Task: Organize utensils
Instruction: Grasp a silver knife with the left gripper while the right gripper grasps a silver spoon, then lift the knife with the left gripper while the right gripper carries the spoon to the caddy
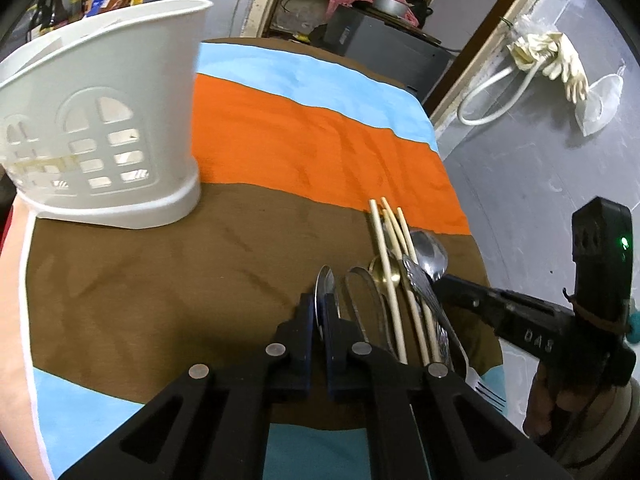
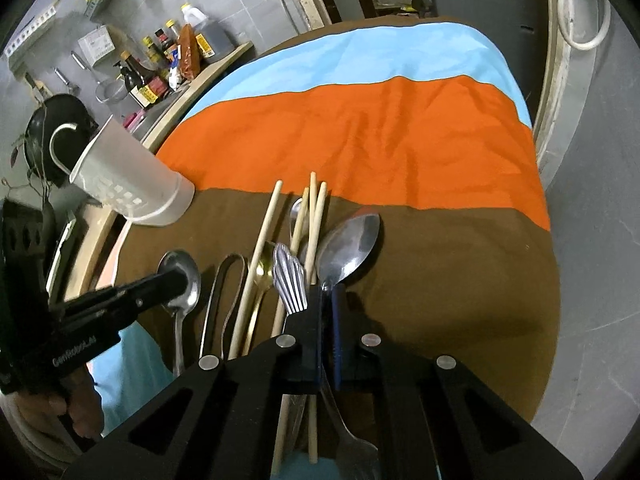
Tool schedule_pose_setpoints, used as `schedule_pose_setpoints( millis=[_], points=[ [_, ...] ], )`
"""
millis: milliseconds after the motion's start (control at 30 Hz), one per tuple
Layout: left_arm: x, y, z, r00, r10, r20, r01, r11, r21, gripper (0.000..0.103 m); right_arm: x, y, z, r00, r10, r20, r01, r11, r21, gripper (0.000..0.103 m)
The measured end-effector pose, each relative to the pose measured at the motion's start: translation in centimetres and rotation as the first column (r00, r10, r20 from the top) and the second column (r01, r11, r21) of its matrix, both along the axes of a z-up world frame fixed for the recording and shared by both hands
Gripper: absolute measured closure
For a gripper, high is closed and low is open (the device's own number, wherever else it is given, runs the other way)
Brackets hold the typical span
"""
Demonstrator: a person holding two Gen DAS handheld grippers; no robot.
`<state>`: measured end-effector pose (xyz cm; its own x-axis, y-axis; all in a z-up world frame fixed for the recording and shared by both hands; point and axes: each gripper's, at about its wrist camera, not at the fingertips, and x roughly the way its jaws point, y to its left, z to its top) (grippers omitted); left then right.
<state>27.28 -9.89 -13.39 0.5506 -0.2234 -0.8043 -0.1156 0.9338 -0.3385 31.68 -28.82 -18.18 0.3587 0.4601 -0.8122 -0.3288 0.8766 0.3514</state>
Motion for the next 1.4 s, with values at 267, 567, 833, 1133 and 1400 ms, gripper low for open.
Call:
schedule_pose_setpoints(
  millis=[267,567,833,1133,1400],
  points=[
    [-0.8,1.8,0.4,0.999,0.047,0.004,-0.047,0.999,0.012,0.1,2.8,0.4,-0.5,0.999,-0.019,-0.029,0.021,0.998,0.059,0.099],
    [-2.4,3.5,1.3,0.996,0.092,0.018,-0.093,0.995,0.022,0.1,3.7,2.6,-0.7,0.999,0.001,-0.053,0.002,0.998,0.066,0.101],
    [-3.7,5.0,2.1,0.995,0.094,0.038,-0.094,0.996,-0.005,0.1,4.8,5.3,-0.3,0.999,0.006,-0.045,-0.006,1.0,-0.009,0.101],
    [-4.2,6.9,3.8,0.989,0.076,0.125,-0.074,0.997,-0.019,0.1,3.2,5.2,3.5,0.99,-0.09,0.107,0.093,0.996,-0.02,0.102],
    [-5.2,8.9,7.4,0.965,0.042,0.258,-0.052,0.998,0.032,0.1,-0.5,4.6,8.9,0.918,-0.209,0.338,0.201,0.978,0.061,0.102]
  ],
)
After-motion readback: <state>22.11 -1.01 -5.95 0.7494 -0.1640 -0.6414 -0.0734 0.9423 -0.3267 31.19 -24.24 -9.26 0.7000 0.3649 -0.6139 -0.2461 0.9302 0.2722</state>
